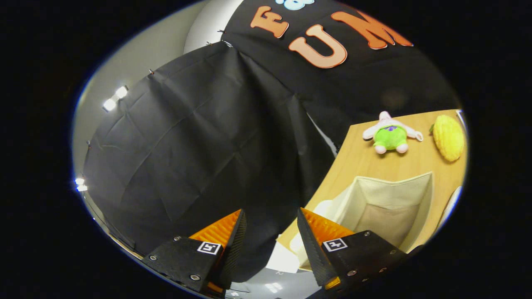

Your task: Open the storage box then place both shoes into the box .Put the left shoe in first, then the right shoe, with the right side of both shoes facing outward in a uniform manner.

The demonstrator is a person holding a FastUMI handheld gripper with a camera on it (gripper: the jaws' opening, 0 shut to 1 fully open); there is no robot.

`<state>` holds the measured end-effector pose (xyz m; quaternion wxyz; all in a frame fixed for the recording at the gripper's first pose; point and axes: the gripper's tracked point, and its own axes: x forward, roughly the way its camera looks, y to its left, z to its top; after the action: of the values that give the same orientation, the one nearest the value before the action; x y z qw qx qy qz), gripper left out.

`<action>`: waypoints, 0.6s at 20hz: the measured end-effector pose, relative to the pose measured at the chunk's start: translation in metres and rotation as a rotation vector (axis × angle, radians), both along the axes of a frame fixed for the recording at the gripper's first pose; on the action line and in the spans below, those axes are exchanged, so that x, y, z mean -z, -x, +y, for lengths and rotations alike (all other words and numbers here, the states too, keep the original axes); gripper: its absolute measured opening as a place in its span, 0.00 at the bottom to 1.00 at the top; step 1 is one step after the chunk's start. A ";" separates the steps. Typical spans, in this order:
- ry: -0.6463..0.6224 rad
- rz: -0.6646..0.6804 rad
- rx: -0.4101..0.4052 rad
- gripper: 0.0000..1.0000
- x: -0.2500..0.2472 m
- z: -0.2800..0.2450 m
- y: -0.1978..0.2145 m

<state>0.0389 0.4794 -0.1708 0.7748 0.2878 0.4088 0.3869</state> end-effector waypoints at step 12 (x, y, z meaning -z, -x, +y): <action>0.503 -0.034 0.178 0.81 0.112 -0.253 0.008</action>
<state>0.0307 0.2259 -0.2825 0.8596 0.1146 0.4522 0.2084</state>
